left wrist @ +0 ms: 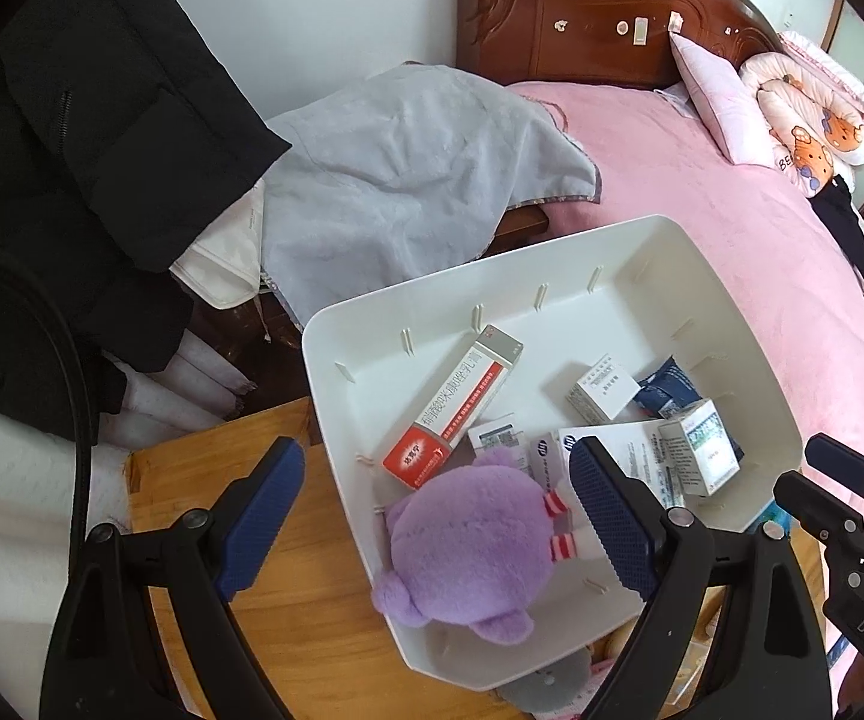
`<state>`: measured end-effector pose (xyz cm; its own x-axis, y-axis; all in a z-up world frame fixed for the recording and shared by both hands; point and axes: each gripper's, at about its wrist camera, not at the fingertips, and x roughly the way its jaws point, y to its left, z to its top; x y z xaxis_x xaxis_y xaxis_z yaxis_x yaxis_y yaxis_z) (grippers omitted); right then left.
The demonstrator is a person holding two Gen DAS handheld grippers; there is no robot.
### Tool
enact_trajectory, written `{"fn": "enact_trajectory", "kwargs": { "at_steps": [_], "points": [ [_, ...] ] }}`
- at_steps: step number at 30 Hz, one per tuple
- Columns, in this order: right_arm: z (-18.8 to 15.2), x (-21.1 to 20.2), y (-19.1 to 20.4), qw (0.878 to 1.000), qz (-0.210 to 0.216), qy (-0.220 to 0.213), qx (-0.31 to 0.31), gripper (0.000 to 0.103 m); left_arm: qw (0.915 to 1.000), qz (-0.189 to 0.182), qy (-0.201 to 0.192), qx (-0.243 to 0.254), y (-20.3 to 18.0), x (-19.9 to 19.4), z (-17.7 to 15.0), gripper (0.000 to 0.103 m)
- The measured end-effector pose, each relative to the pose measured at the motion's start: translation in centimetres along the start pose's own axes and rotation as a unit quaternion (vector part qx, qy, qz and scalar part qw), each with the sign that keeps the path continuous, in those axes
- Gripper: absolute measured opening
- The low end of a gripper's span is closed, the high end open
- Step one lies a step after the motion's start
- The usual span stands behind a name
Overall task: Organize objects
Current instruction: 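Open both grippers to release the two boxes into the tray, then withdraw both grippers from the tray toward the plaid bow and earbud case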
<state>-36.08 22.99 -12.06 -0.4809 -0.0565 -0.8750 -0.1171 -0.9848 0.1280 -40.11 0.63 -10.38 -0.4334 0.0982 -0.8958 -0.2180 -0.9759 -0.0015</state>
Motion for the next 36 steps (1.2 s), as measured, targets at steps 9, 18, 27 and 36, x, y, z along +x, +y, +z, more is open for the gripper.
{"fn": "enact_trajectory", "kwargs": {
  "at_steps": [9, 18, 27, 36],
  "points": [
    [-0.5, -3.9, 0.0, 1.000, 0.002, -0.021, -0.019, 0.037, 0.9996, 0.008, -0.024, -0.013, -0.9, -4.2, -1.1, 0.092],
    [-1.8, -8.6, -0.2, 0.998, 0.007, -0.047, -0.038, 0.037, 0.9985, 0.019, -0.043, -0.029, -1.6, -8.5, -3.1, 0.092],
    [-4.0, -13.2, -1.0, 0.996, 0.012, -0.072, -0.050, 0.037, 0.9967, 0.017, -0.069, -0.039, -2.6, -13.4, -5.9, 0.092],
    [-8.2, -17.0, -1.1, 0.994, 0.023, -0.087, -0.067, 0.037, 0.9967, 0.003, -0.070, -0.042, -4.1, -16.6, -11.4, 0.092]
  ]
}}
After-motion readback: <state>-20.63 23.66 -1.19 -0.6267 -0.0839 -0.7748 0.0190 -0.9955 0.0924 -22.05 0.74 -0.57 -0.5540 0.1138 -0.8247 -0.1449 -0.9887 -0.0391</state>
